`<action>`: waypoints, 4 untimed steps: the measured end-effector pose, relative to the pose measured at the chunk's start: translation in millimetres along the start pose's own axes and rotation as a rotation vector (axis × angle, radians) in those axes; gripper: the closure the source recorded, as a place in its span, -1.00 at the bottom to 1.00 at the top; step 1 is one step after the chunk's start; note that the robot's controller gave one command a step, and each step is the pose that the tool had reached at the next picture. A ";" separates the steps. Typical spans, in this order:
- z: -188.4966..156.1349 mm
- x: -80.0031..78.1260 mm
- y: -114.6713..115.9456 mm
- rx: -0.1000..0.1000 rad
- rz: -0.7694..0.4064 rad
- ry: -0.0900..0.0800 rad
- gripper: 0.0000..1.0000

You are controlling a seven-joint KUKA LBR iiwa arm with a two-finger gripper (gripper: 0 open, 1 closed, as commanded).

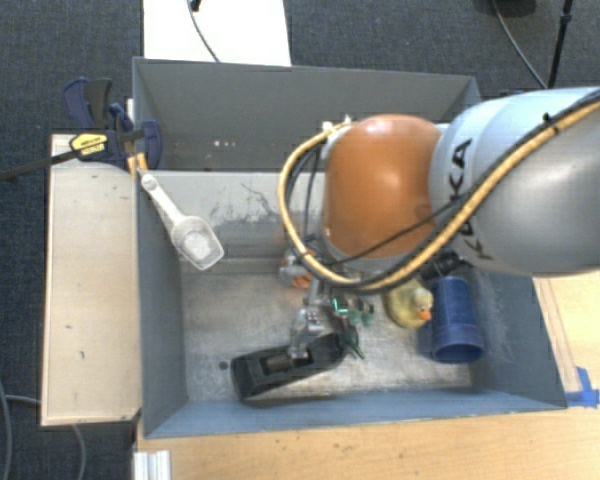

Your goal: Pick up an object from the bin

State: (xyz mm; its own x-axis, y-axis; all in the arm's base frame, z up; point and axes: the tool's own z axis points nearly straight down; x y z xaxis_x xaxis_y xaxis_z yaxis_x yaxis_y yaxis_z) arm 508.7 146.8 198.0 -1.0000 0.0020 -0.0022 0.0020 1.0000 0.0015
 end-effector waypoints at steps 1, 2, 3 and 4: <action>55.4 8.2 -10.0 -0.001 -0.057 -0.006 -1.00; 115.4 32.0 -18.4 0.001 -0.138 0.001 1.00; 115.4 32.0 -18.4 0.001 -0.137 0.001 1.00; -15.6 9.5 -5.4 0.002 -0.127 0.005 1.00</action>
Offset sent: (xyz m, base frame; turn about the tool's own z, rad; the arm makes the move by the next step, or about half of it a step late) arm -0.0322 -0.0180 -0.1159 -0.1433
